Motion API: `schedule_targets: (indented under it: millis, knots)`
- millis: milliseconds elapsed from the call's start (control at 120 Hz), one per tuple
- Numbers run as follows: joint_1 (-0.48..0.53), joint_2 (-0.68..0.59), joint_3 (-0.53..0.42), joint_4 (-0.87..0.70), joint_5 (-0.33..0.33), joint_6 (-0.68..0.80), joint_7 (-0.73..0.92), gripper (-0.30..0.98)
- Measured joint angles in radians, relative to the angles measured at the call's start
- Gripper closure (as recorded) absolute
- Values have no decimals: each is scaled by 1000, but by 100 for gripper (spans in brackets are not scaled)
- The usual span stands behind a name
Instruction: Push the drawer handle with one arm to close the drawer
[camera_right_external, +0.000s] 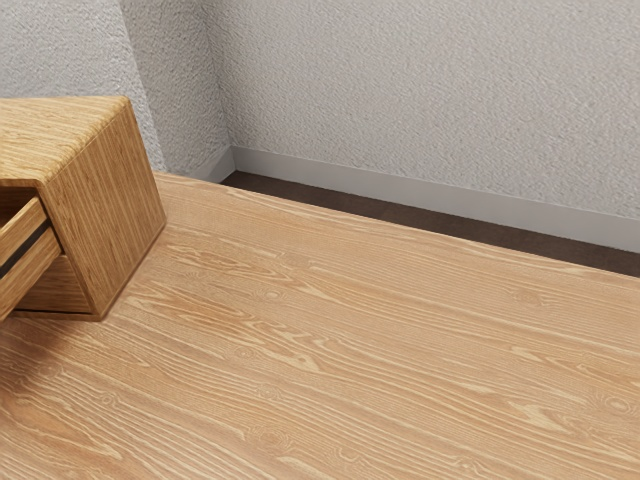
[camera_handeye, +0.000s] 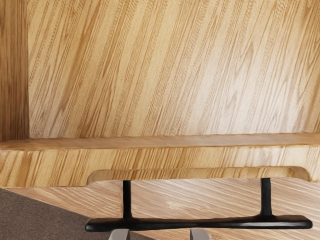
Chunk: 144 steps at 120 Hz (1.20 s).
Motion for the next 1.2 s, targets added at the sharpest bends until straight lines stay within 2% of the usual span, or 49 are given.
schedule_targets:
  millis: [83,167,325,575,808,1200]
  knots:
    - [7,-12,1,-7,34,27,-29,70]
    - [57,-53,2,-38,54,45,-36,73]
    - [111,-98,0,-110,101,32,24,76]
    - [153,-168,-24,-240,124,-14,108,78]
    - [152,-153,-59,-258,71,-27,112,78]
    - [116,-67,-96,-211,35,-28,52,79]
